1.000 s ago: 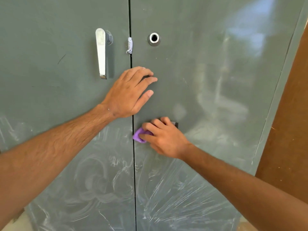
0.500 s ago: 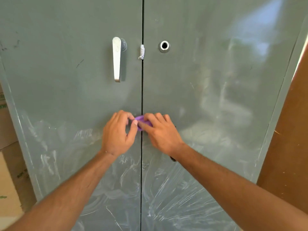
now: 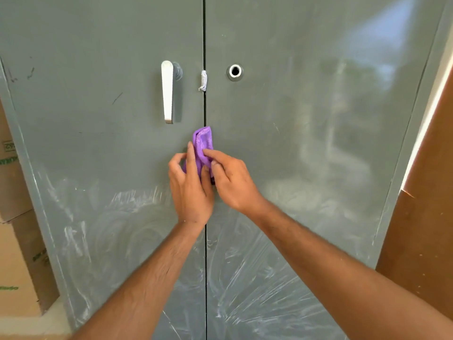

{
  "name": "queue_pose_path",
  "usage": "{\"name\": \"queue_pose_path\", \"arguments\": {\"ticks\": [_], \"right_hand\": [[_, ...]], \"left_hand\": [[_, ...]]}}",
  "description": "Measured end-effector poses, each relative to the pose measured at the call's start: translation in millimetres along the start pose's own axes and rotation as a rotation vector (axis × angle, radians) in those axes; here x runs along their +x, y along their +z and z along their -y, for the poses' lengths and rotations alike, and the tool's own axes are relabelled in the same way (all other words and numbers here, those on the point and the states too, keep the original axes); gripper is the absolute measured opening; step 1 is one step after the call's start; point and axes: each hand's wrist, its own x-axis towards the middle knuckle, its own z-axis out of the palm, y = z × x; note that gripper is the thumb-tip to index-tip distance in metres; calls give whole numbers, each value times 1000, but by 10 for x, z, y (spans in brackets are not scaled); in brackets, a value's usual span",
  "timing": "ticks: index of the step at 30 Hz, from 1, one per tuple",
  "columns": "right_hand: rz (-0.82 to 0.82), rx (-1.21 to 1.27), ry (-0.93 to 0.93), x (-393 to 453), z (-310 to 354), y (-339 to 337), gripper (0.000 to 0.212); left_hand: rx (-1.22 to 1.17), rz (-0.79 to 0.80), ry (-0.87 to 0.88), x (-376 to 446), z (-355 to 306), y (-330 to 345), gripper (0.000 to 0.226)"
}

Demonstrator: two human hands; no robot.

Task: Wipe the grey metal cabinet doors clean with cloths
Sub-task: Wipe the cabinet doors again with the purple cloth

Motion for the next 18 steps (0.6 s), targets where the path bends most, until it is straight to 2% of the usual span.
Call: {"name": "queue_pose_path", "arguments": {"ticks": [3,6,9,11,13,16,18], "right_hand": [[-174,-79,-103,171,-34,-127,42],[-341,-491,-220,335,-123,-162,46],[-316,-765,-315,400,-286,-93,47],[-315,-882,-392,312,-508,-36,50],[-297,-967,-465,181,-725,5,56],[-289,-996,-502,125,-839,32,59],[-296,-996,-500,140,-822,37,59]], "left_hand": [[75,-82,26,229,79,-33,62],[201,-10,118,62,298,-28,55],[235,150,208,-465,659,-83,57],[279,186,267,-532,900,-201,60],[335,81,253,-325,927,-232,56],[267,-106,56,-64,542,-17,51],[263,-71,130,-230,408,140,49]]}}
